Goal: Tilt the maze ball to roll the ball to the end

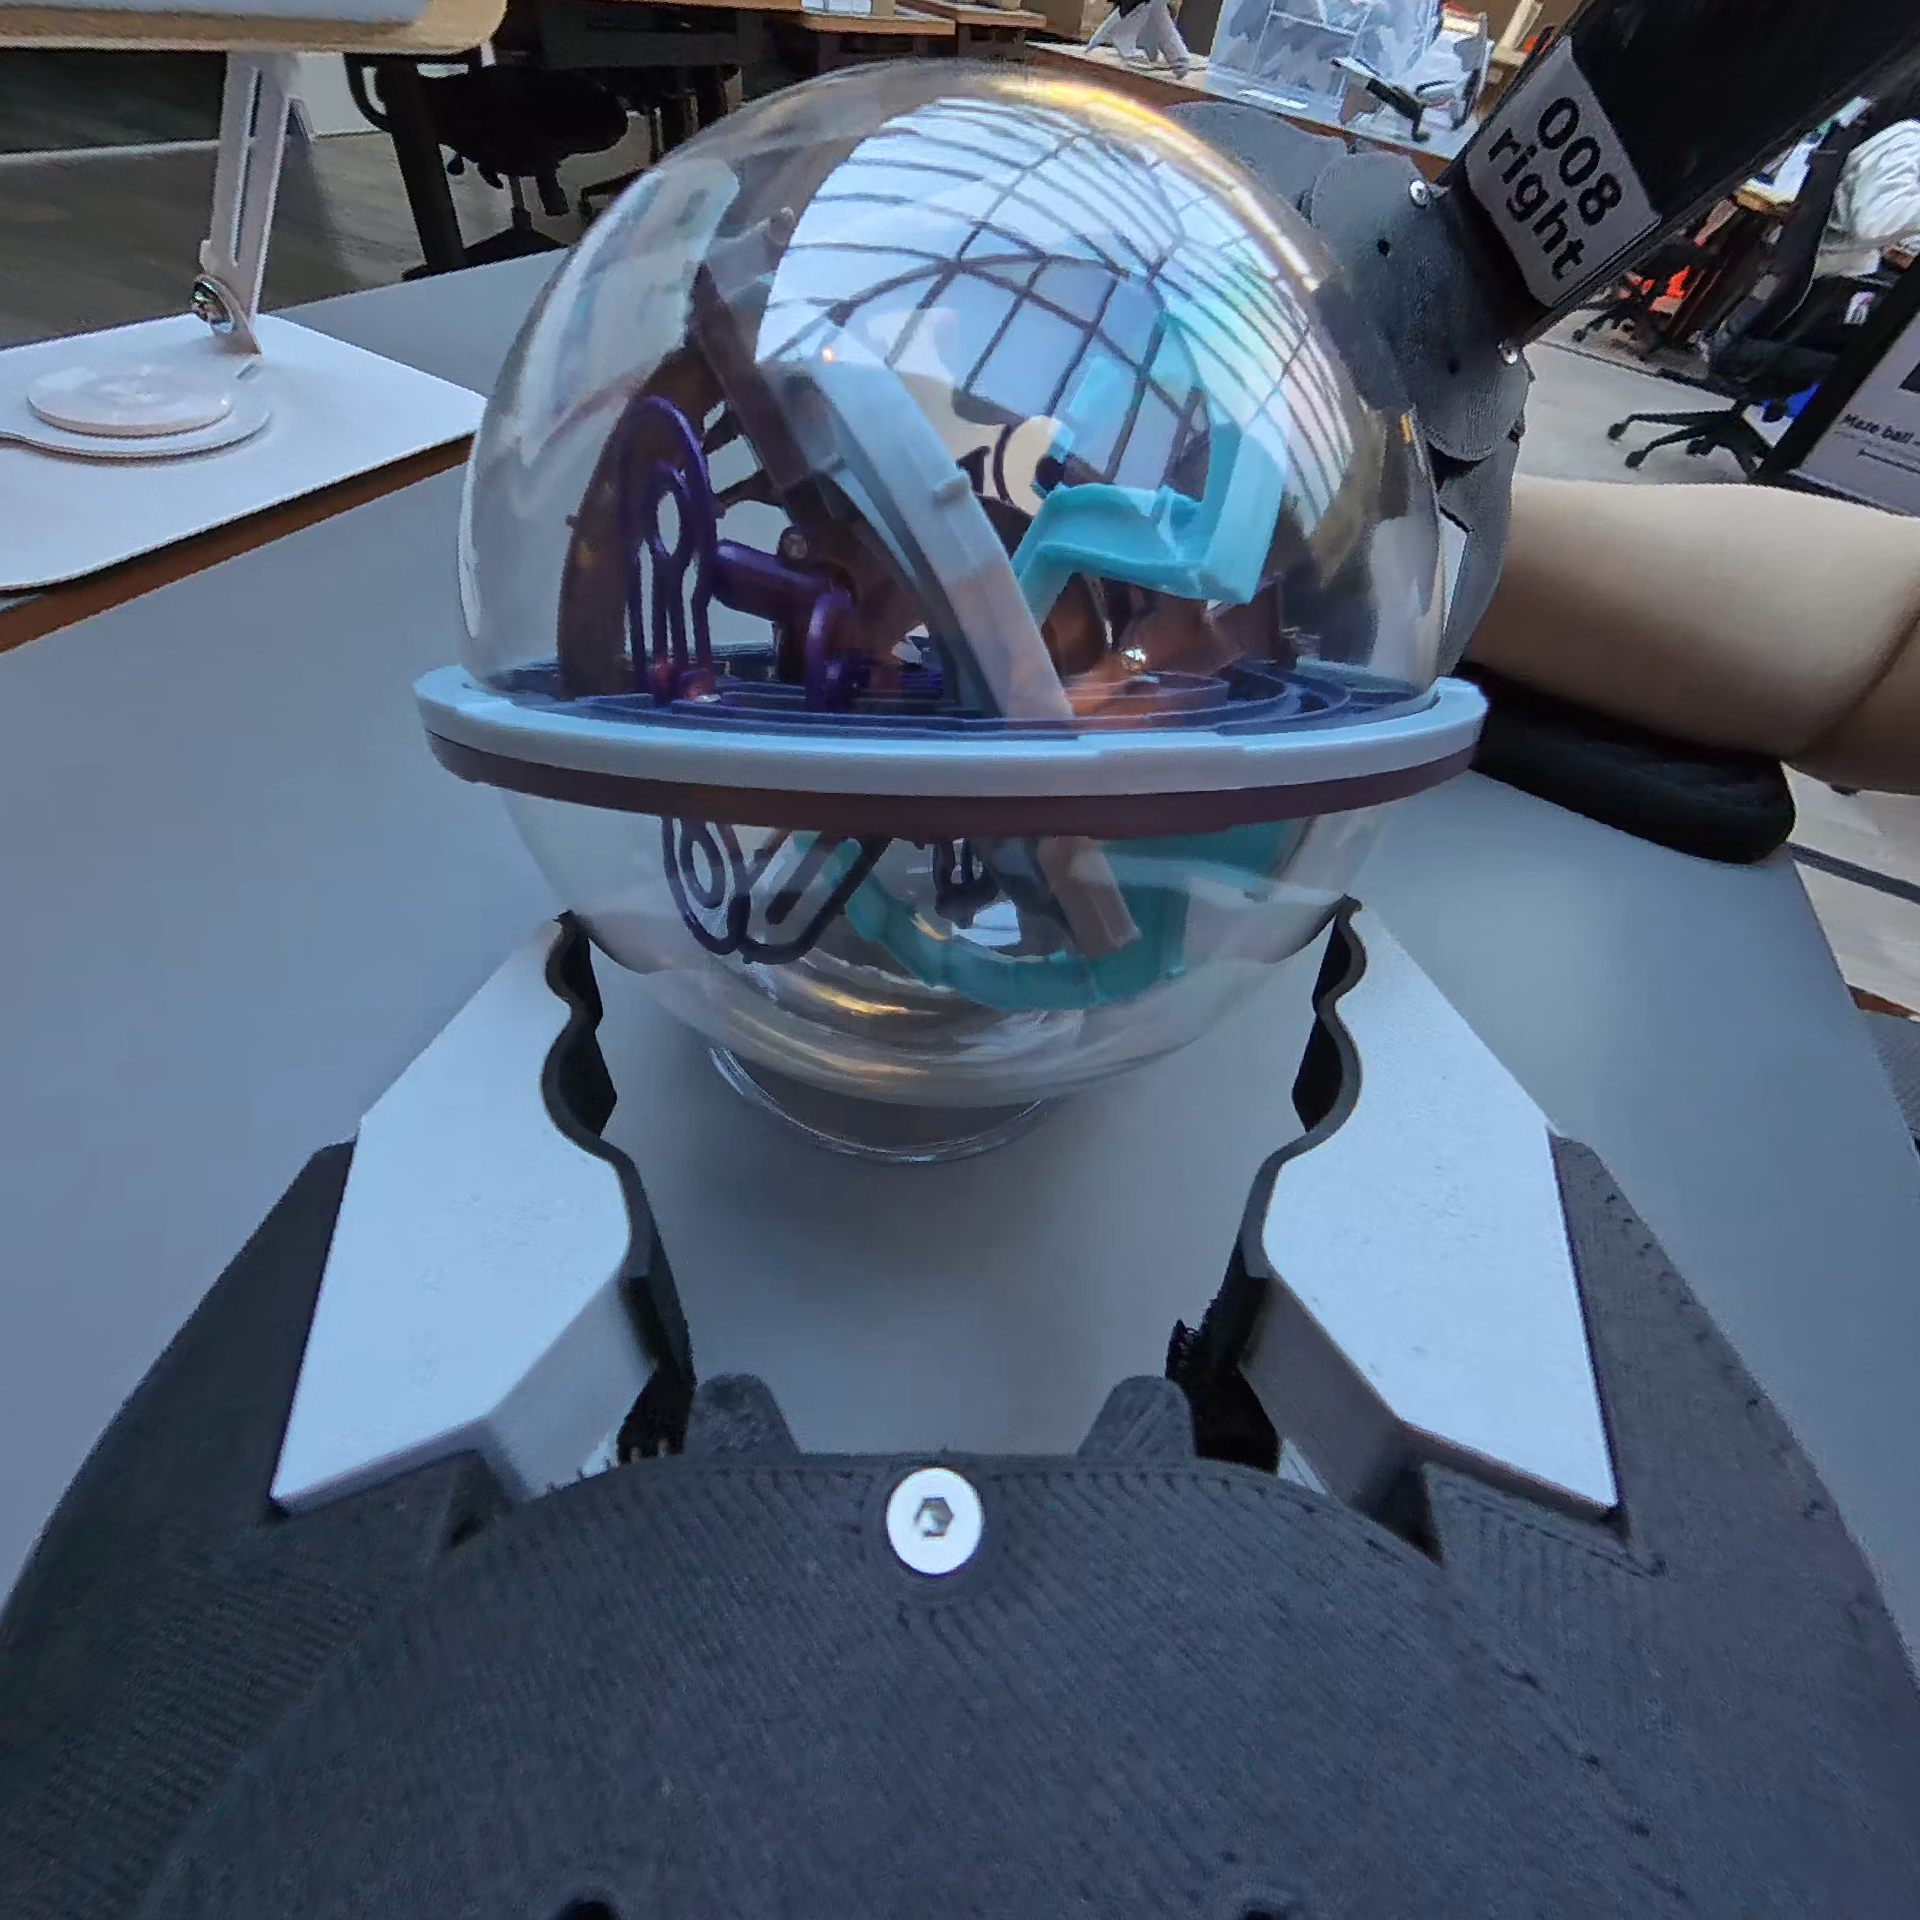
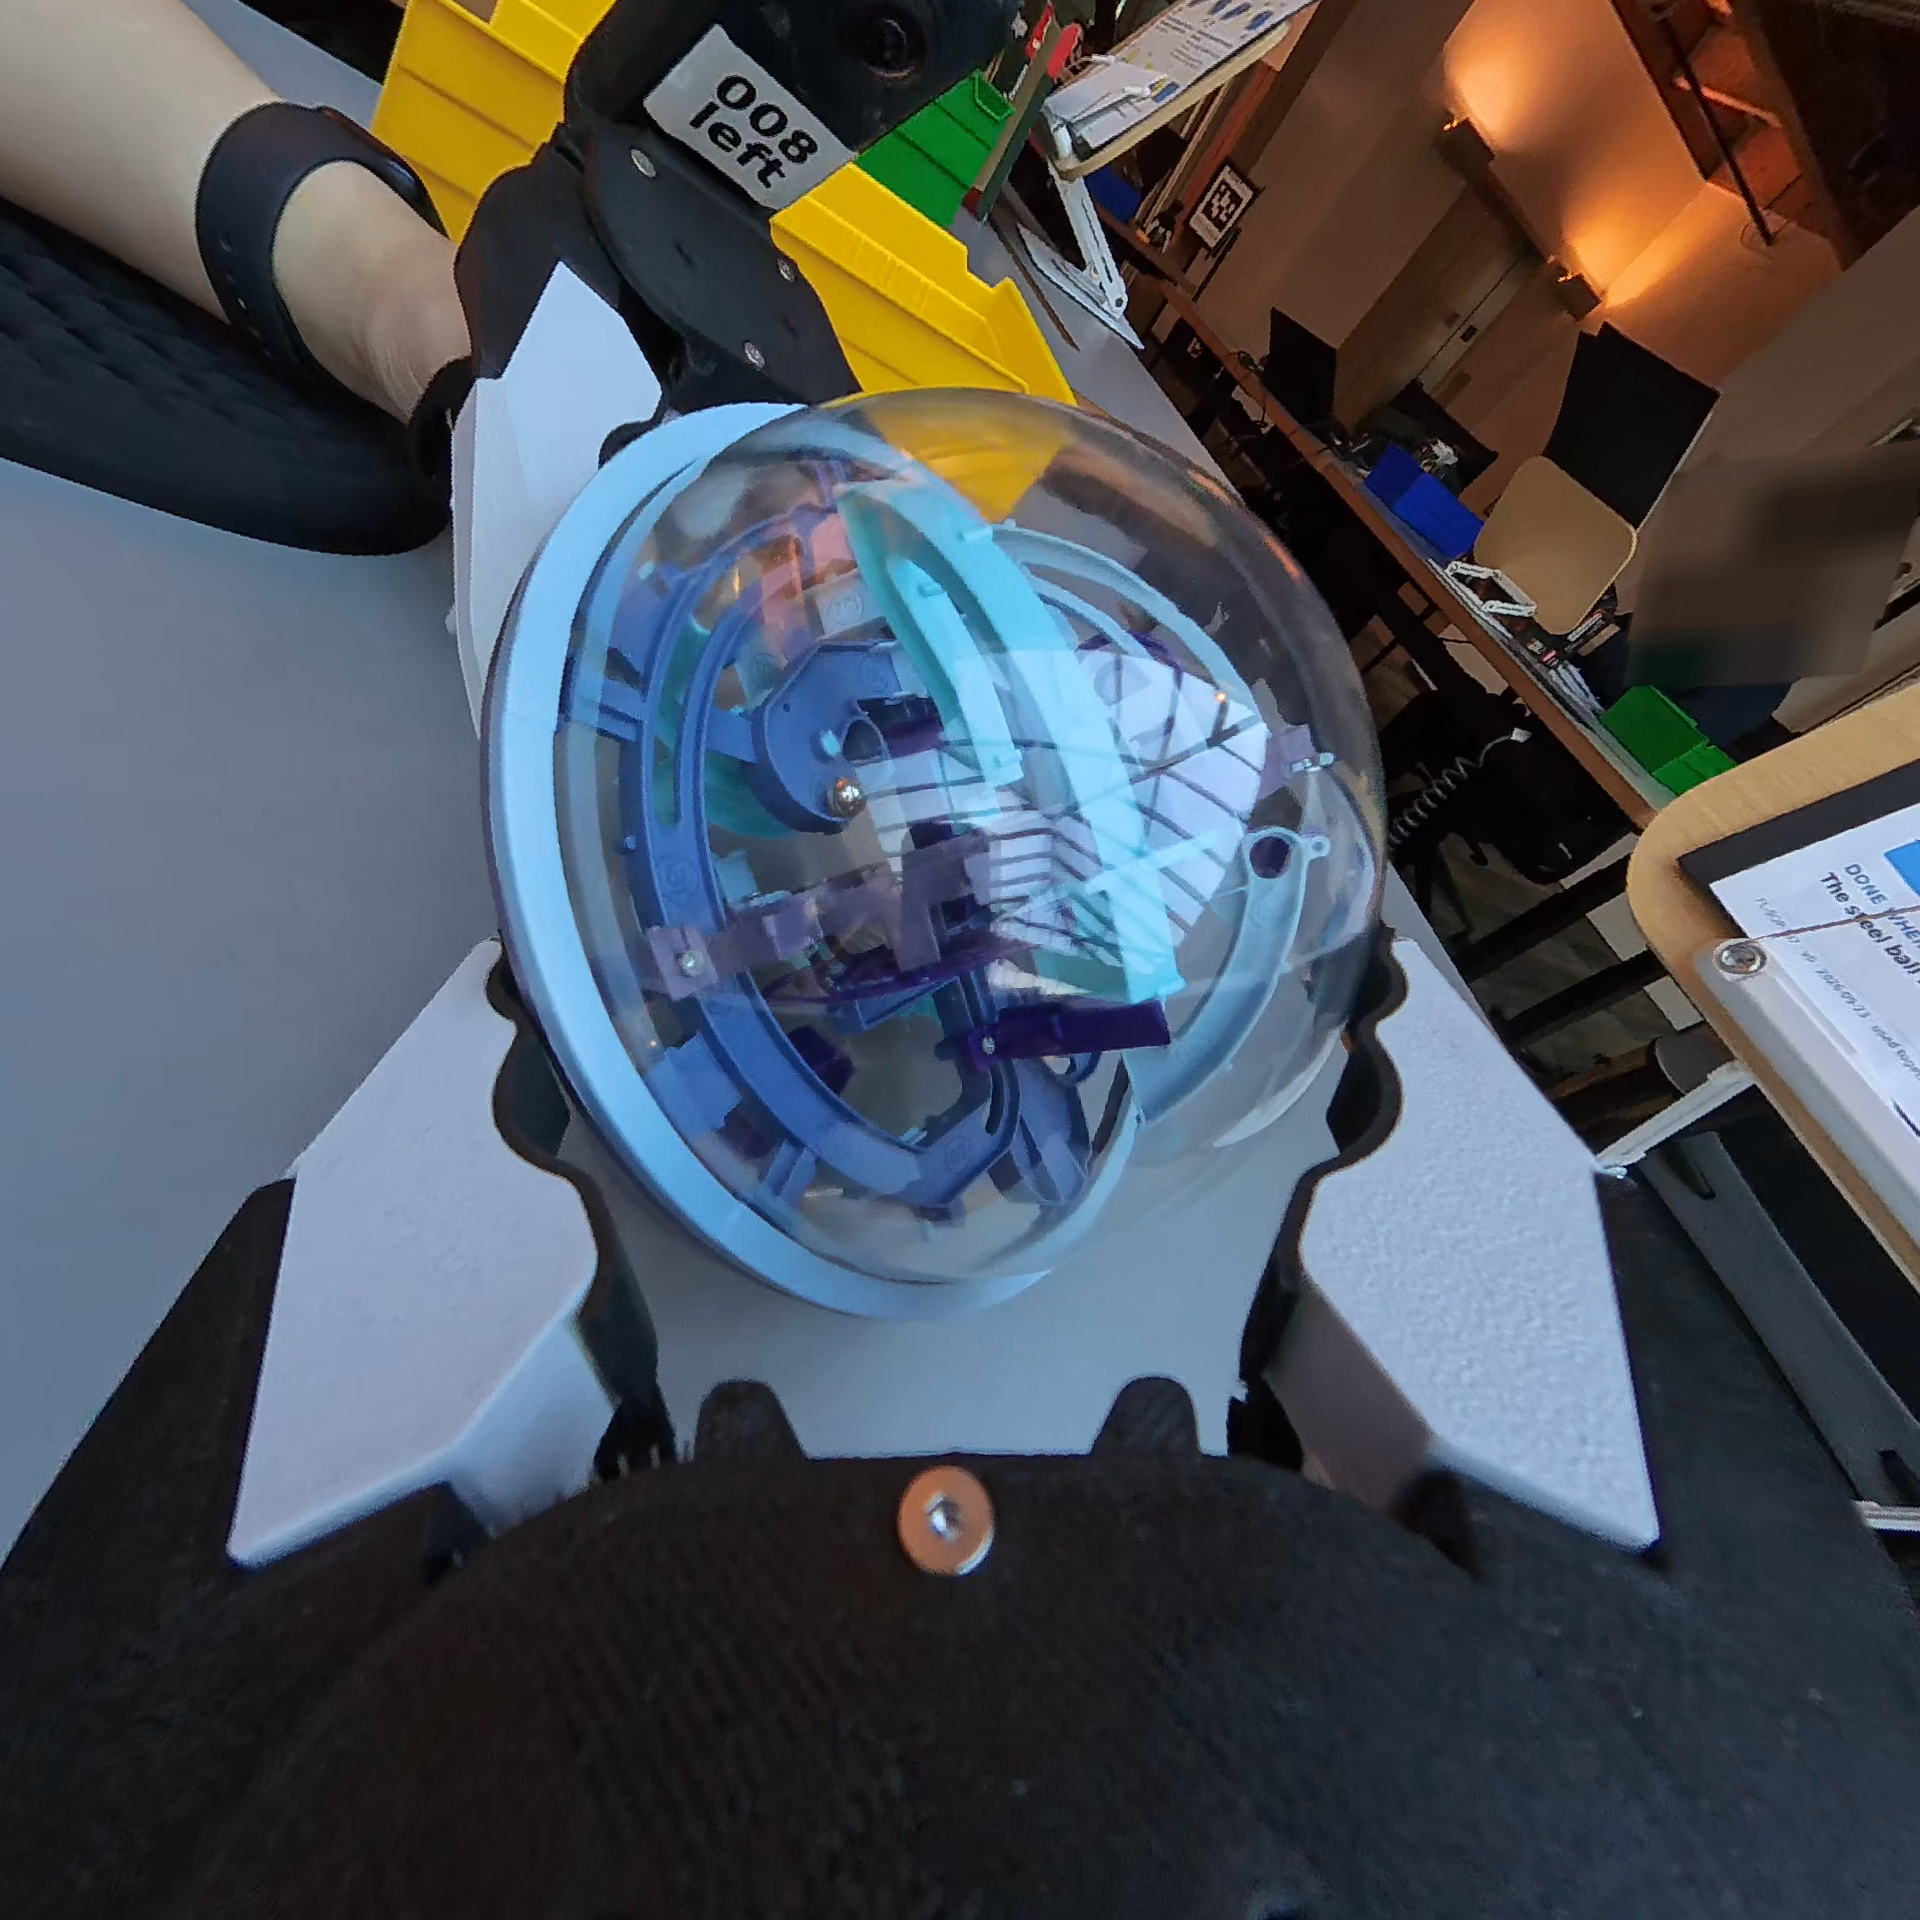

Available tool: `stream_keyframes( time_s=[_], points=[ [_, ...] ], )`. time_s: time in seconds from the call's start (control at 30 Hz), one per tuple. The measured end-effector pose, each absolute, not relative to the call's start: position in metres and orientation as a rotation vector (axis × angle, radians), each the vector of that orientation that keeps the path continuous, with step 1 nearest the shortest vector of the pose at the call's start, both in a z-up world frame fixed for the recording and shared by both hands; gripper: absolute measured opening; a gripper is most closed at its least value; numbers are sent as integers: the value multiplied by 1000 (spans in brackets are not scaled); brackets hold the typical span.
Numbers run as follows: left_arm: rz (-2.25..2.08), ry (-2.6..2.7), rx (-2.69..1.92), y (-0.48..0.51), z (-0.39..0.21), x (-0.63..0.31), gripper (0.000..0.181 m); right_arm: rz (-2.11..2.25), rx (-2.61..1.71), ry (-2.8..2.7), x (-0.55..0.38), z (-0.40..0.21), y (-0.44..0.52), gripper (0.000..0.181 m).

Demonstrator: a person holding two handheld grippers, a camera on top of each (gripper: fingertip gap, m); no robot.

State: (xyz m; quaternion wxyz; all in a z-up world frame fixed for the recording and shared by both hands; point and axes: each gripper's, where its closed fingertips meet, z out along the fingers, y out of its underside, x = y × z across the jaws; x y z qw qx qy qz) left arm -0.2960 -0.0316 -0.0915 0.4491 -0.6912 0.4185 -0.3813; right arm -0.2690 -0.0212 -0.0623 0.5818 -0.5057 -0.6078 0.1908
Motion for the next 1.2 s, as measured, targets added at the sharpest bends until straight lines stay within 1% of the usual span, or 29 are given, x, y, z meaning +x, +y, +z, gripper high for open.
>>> stream_keyframes(
  time_s=[0.37, 0.57, 0.8, 1.0, 1.2],
  points=[
    [-904, 1084, -1674, -30, -98, -296, 135, 454, -1174, -1409, -269, -62, -21, 151],
    [-901, 1128, -1687, -27, -103, -290, 142, 457, -1174, -1404, -269, -62, -20, 151],
    [-886, 1118, -1666, -26, -100, -291, 141, 450, -1174, -1391, -269, -63, -19, 151],
    [-882, 1080, -1603, -28, -81, -292, 141, 472, -1145, -1354, -271, -48, -21, 151],
    [-843, 1047, -1531, -31, -44, -292, 141, 478, -1089, -1328, -271, -16, -26, 150]
  ],
)
